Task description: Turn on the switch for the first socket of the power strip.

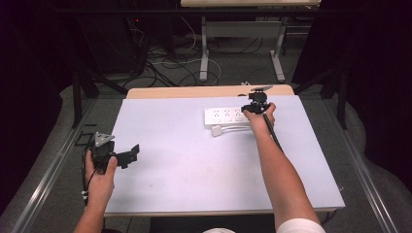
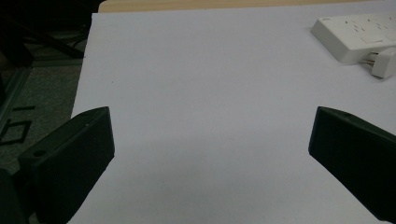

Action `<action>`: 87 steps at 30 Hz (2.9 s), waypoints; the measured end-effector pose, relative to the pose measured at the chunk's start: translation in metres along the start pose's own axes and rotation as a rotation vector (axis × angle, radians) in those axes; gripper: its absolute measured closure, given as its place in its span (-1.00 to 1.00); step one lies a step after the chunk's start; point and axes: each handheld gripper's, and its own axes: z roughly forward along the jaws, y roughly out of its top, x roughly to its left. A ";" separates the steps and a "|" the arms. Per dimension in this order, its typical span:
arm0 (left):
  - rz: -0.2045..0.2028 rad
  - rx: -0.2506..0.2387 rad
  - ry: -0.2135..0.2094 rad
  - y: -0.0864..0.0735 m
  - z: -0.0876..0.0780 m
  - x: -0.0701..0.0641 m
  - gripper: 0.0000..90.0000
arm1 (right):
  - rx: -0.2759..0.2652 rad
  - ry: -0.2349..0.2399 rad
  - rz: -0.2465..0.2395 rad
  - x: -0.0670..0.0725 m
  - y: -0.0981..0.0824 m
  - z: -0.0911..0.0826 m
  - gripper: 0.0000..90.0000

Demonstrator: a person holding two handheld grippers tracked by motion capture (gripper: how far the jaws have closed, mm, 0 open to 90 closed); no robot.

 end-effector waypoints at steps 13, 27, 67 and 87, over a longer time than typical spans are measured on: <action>-0.005 0.001 0.002 0.000 0.000 0.000 -0.99 | -0.019 -0.011 -0.007 -0.005 0.002 -0.002 -0.17; -0.006 -0.001 0.005 -0.001 0.001 0.001 -0.99 | -0.025 -0.027 -0.063 -0.012 0.005 -0.010 -0.67; -0.003 -0.002 0.004 0.000 0.000 0.000 -0.99 | -0.131 0.142 -0.152 -0.039 -0.025 -0.099 -1.00; -0.003 -0.005 0.003 0.001 -0.002 -0.002 -0.99 | -0.212 0.134 -0.197 -0.071 -0.077 -0.150 -1.00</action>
